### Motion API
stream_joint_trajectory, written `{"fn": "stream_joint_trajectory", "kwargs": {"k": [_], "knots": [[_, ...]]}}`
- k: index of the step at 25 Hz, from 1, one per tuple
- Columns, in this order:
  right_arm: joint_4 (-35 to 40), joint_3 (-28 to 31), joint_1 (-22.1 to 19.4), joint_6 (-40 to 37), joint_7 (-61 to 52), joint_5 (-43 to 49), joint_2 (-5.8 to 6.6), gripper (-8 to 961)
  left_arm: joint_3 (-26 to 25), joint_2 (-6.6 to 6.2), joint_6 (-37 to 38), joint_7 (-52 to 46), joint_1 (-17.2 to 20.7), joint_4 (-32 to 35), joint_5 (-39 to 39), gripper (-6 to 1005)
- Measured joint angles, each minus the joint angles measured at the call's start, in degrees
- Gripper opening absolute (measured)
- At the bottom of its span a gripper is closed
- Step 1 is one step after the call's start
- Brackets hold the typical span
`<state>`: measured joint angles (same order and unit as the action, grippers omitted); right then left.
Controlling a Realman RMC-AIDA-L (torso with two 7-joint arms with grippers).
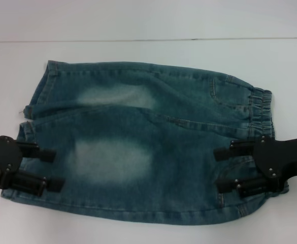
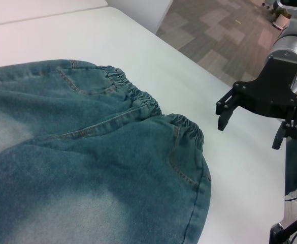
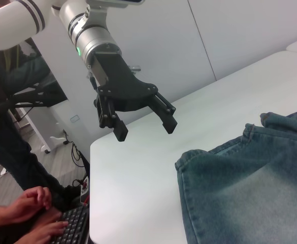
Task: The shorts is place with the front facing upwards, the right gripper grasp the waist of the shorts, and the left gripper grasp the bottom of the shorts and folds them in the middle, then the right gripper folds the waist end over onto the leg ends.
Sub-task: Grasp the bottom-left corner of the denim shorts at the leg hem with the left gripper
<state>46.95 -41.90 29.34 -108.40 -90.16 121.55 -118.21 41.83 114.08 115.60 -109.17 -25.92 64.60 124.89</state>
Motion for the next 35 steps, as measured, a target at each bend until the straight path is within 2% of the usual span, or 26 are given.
{"fn": "stream_joint_trajectory", "kwargs": {"k": [13, 17, 20, 24, 28, 35], "knots": [[0.0, 0.0, 0.0, -0.1, -0.4, 0.0, 0.00, 857, -0.3, -0.06, 0.1, -0.3, 0.1, 0.0, 0.0, 921], [0.0, 0.0, 0.0, -0.1, -0.4, 0.0, 0.00, 856, -1.1, -1.21, -0.4, -5.7, 0.1, 0.0, 1.5, 917], [0.0, 0.0, 0.0, -0.4, -0.4, 0.1, 0.00, 856, -2.1, -2.20, -0.9, -10.7, -0.1, 0.1, 6.0, 914], [0.0, 0.0, -0.1, -0.6, 0.1, 0.0, 0.00, 856, -4.1, -2.45, -3.0, -14.1, 0.1, 0.7, 12.6, 910], [0.0, 0.0, 0.1, -0.7, 0.7, 0.0, 0.00, 856, -4.7, -1.75, -6.6, -15.0, 0.3, 0.0, 17.6, 906], [0.0, 0.0, 0.1, -0.7, 0.7, 0.0, 0.00, 856, -4.2, 0.34, -10.9, -14.8, -0.4, -1.1, 23.4, 900]]}}
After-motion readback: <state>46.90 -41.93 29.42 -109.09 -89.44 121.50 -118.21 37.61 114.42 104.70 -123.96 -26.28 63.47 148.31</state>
